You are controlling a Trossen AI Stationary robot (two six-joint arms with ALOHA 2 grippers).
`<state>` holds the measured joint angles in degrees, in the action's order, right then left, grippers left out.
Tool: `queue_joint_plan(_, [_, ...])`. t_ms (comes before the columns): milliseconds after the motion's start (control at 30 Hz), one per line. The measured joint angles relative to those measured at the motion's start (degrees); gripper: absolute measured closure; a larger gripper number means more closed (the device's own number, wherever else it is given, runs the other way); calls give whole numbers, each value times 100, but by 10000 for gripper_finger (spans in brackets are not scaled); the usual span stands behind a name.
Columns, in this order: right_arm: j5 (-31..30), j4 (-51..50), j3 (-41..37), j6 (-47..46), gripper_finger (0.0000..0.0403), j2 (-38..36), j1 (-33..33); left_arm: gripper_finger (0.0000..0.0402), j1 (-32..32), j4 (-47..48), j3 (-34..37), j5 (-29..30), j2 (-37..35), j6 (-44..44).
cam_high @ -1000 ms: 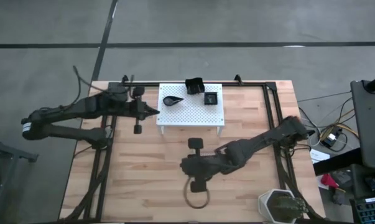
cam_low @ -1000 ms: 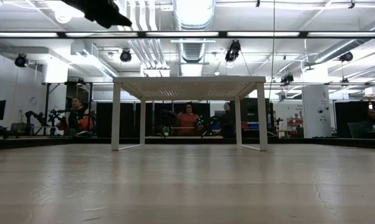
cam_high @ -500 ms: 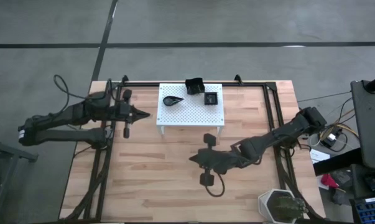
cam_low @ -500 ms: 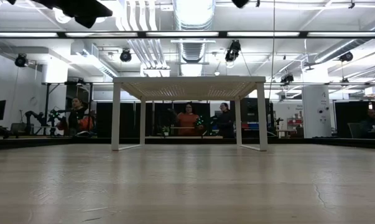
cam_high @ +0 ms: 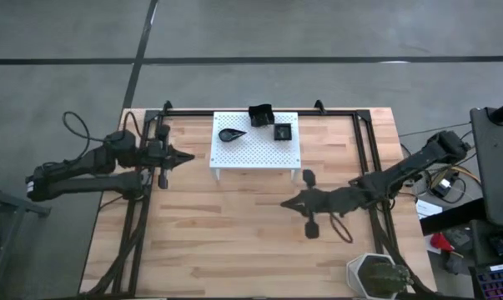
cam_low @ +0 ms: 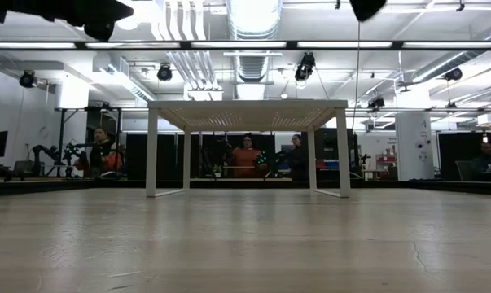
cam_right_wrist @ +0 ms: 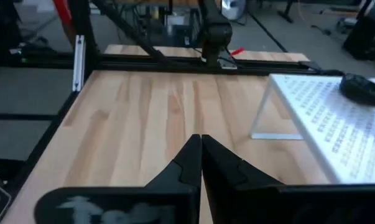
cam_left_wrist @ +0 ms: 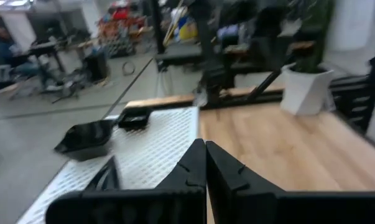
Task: Pick & Place Mini shaped plates
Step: Return to home position
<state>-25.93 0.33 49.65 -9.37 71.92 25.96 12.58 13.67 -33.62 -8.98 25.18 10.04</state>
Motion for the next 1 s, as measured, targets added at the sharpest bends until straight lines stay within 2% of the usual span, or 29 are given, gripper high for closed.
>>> queue_joint_plan(167, [17, 930, -984, 117, 394, -863, -13, 401, -4, -968, 767, -450, -307, -333])
queue_joint_plan(267, [-2, 1269, -1619, 154, 394, -1435, -4, 401, -7, -1436, 1150, -503, -463, -476])
queue_joint_plan(433, [-747, 1379, -2574, -198, 394, -2502, -13, 401, -7, -1513, 1534, -350, -672, -566])
queue_joint_plan(667, [-769, 1338, -3549, 274, 394, -3801, -96, 401, -10, -1549, 1871, -953, -934, -718])
queue_joint_plan(833, [-701, 1356, -4059, 305, 394, -4712, -122, 401, -7, -1723, 2216, -924, -1171, -887])
queue_joint_plan(1000, [-669, 1355, -4365, 681, 394, -5544, -122, 401, -9, -1978, 2615, -252, -1450, -1043])
